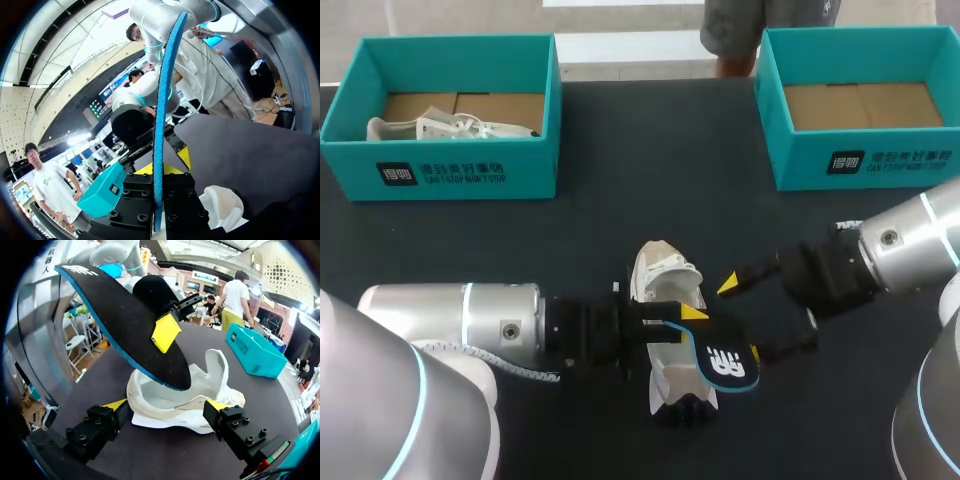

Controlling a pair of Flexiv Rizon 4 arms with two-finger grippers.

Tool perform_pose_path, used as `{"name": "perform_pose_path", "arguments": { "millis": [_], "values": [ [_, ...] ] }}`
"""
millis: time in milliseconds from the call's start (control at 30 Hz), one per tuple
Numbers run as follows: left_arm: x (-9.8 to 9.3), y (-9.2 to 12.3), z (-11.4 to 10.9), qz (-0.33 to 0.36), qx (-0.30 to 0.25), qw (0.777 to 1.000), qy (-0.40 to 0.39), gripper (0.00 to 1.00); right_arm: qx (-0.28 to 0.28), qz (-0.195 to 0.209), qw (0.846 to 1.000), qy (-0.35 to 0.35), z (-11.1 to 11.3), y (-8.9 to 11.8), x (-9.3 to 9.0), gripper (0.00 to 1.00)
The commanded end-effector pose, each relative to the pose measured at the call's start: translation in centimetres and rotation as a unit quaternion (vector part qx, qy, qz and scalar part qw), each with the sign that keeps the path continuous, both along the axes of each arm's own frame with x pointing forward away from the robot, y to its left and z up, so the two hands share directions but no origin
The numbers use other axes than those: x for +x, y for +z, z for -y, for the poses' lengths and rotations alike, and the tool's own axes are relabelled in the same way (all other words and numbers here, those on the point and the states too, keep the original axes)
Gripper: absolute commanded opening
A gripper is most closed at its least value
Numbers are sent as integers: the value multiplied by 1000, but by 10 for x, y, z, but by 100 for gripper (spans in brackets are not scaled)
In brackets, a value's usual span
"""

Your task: Take the shoe out of the shoebox, open the shoe tongue, remove and reinsert the insole, then place the shoe into the shoebox

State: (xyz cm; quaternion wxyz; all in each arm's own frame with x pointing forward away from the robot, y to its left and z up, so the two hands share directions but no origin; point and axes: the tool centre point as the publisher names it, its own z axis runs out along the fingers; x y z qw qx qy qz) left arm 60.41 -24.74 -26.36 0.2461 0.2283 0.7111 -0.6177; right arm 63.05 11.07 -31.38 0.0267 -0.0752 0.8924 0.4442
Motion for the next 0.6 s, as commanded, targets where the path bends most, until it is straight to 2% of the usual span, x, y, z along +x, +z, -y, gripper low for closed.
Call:
{"name": "perform_pose_path", "arguments": {
  "millis": [33,233,600],
  "values": [
    [-2,0,0,1,-1,1000,2,0,1,1,1000,-2,-2,0,1,100],
    [-4,-4,6,1,-24,1000,-1,0,1,1,1000,-2,-2,0,1,100],
    [-7,-29,12,-23,-33,999,-8,0,1,1,1000,-2,-2,0,1,100]
  ]
}}
